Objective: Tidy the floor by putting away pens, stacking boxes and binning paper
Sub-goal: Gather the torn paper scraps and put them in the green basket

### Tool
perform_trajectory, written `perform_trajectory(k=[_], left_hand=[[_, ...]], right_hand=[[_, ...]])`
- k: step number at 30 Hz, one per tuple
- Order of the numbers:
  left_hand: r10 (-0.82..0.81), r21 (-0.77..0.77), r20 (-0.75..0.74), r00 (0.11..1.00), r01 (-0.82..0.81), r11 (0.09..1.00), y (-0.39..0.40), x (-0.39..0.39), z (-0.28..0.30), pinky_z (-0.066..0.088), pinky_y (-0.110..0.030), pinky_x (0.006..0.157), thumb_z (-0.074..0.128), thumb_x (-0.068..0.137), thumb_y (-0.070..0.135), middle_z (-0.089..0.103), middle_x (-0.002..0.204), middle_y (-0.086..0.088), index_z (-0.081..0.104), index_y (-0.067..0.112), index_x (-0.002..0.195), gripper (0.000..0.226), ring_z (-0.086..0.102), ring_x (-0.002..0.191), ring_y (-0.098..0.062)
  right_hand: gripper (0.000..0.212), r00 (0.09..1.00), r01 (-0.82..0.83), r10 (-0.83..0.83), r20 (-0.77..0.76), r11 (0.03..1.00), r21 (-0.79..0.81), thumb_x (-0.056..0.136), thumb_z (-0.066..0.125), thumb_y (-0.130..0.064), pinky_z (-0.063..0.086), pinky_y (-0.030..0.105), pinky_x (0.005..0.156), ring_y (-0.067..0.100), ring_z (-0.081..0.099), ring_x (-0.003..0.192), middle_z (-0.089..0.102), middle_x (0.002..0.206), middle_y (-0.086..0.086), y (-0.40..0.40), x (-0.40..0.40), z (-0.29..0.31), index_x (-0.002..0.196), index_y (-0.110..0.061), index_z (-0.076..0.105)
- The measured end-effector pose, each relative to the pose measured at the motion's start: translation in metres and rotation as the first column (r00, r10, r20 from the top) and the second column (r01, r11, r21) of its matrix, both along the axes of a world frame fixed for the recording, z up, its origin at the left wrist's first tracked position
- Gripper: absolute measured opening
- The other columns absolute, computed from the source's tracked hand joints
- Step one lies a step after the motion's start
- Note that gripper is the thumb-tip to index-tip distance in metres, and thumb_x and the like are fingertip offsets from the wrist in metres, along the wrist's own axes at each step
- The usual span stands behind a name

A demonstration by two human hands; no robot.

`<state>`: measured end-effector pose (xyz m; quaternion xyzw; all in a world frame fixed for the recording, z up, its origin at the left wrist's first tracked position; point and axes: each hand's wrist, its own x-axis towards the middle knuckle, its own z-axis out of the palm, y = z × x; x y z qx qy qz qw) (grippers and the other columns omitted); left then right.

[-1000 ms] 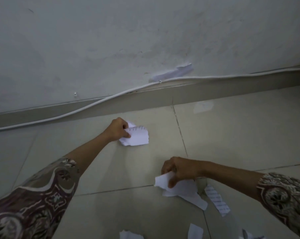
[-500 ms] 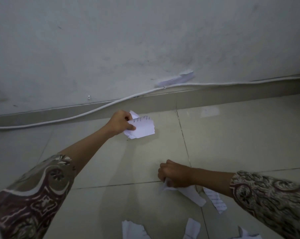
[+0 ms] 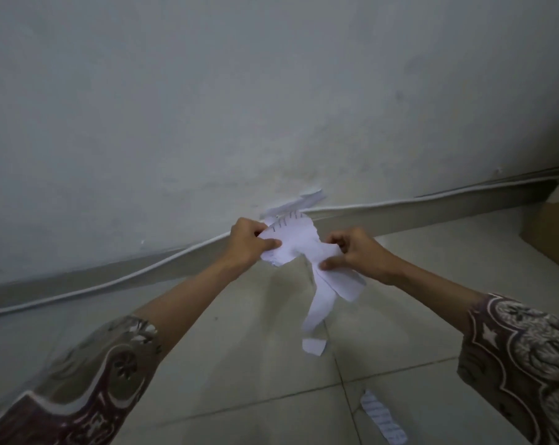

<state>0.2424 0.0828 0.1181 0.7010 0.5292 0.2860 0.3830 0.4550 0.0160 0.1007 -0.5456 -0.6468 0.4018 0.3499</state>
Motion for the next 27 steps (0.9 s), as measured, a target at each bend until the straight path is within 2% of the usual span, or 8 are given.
perform_trajectory(k=[3, 6, 9, 13, 16, 20, 23, 27], left_hand=[[-0.084, 0.011, 0.073, 0.994, 0.084, 0.996, -0.007, 0.024, 0.007, 0.028, -0.022, 0.049, 0.069, 0.077, 0.001, 0.043, 0.057, -0.004, 0.051, 0.004, 0.055, 0.029, 0.036, 0.050, -0.008], [-0.183, -0.009, 0.162, 0.970, 0.187, 0.982, -0.009, 0.049, 0.018, 0.028, -0.026, 0.055, 0.062, 0.084, 0.004, 0.045, 0.067, -0.009, 0.060, -0.004, 0.068, 0.018, 0.038, 0.063, -0.015], [-0.235, -0.024, 0.236, 0.943, 0.247, 0.969, -0.004, 0.073, 0.033, 0.030, -0.031, 0.064, 0.056, 0.089, 0.010, 0.045, 0.069, -0.009, 0.060, 0.000, 0.071, 0.021, 0.040, 0.068, -0.017], [-0.313, -0.068, 0.337, 0.888, 0.355, 0.932, -0.008, 0.098, 0.052, 0.034, -0.030, 0.063, 0.060, 0.088, 0.015, 0.052, 0.068, -0.010, 0.059, -0.001, 0.069, 0.025, 0.046, 0.065, -0.018], [-0.420, -0.064, 0.357, 0.834, 0.471, 0.880, -0.017, 0.114, 0.067, 0.041, -0.026, 0.059, 0.065, 0.084, 0.011, 0.059, 0.069, -0.008, 0.060, 0.004, 0.070, 0.016, 0.052, 0.064, -0.016], [-0.482, -0.060, 0.373, 0.793, 0.539, 0.840, -0.029, 0.125, 0.076, 0.047, -0.024, 0.060, 0.065, 0.083, 0.007, 0.065, 0.067, 0.001, 0.066, 0.013, 0.071, 0.013, 0.060, 0.063, -0.011], [-0.519, -0.056, 0.377, 0.767, 0.578, 0.814, -0.035, 0.129, 0.075, 0.050, -0.024, 0.062, 0.066, 0.082, 0.006, 0.068, 0.066, 0.006, 0.067, 0.018, 0.072, 0.016, 0.063, 0.062, -0.009], [-0.585, -0.081, 0.399, 0.706, 0.662, 0.745, -0.053, 0.131, 0.069, 0.052, -0.034, 0.069, 0.064, 0.083, 0.006, 0.070, 0.074, -0.003, 0.067, 0.017, 0.074, 0.015, 0.066, 0.073, -0.024]], right_hand=[[0.013, 0.989, 0.122, -0.118, -0.089, 0.992, 0.033, 0.073, 0.073, 0.000, 0.044, 0.022, 0.057, 0.008, 0.052, 0.060, 0.056, 0.069, 0.008, 0.002, 0.017, 0.021, 0.073, 0.004, 0.060], [0.014, 0.954, 0.259, -0.245, -0.171, 0.964, 0.065, 0.074, 0.071, 0.002, 0.041, 0.014, 0.051, 0.006, 0.049, 0.056, 0.053, 0.068, 0.008, 0.000, 0.028, 0.041, 0.072, 0.004, 0.058], [0.018, 0.899, 0.401, -0.375, -0.225, 0.913, 0.079, 0.074, 0.072, -0.001, 0.041, 0.019, 0.052, 0.014, 0.049, 0.062, 0.054, 0.071, 0.011, -0.005, 0.037, 0.055, 0.076, 0.008, 0.058], [0.016, 0.778, 0.602, -0.561, -0.283, 0.795, 0.076, 0.074, 0.073, -0.004, 0.045, 0.017, 0.049, 0.009, 0.054, 0.054, 0.059, 0.073, 0.014, -0.021, 0.046, 0.072, 0.079, 0.006, 0.062], [0.026, 0.674, 0.725, -0.676, -0.297, 0.684, 0.088, 0.074, 0.073, -0.005, 0.049, 0.026, 0.057, 0.020, 0.059, 0.065, 0.062, 0.082, 0.028, -0.040, 0.051, 0.087, 0.087, 0.014, 0.061], [0.024, 0.598, 0.792, -0.743, -0.301, 0.605, 0.082, 0.075, 0.073, -0.008, 0.050, 0.017, 0.051, 0.010, 0.061, 0.060, 0.065, 0.080, 0.015, -0.065, 0.048, 0.101, 0.088, 0.009, 0.063], [0.023, 0.494, 0.860, -0.798, -0.346, 0.507, 0.061, 0.074, 0.074, -0.008, 0.050, 0.021, 0.053, 0.016, 0.061, 0.063, 0.065, 0.079, 0.015, -0.089, 0.042, 0.105, 0.087, 0.009, 0.064], [0.013, 0.325, 0.937, -0.855, -0.403, 0.349, 0.015, 0.076, 0.072, -0.008, 0.052, 0.026, 0.056, 0.021, 0.063, 0.068, 0.066, 0.080, 0.012, -0.134, 0.028, 0.108, 0.083, 0.000, 0.064]])
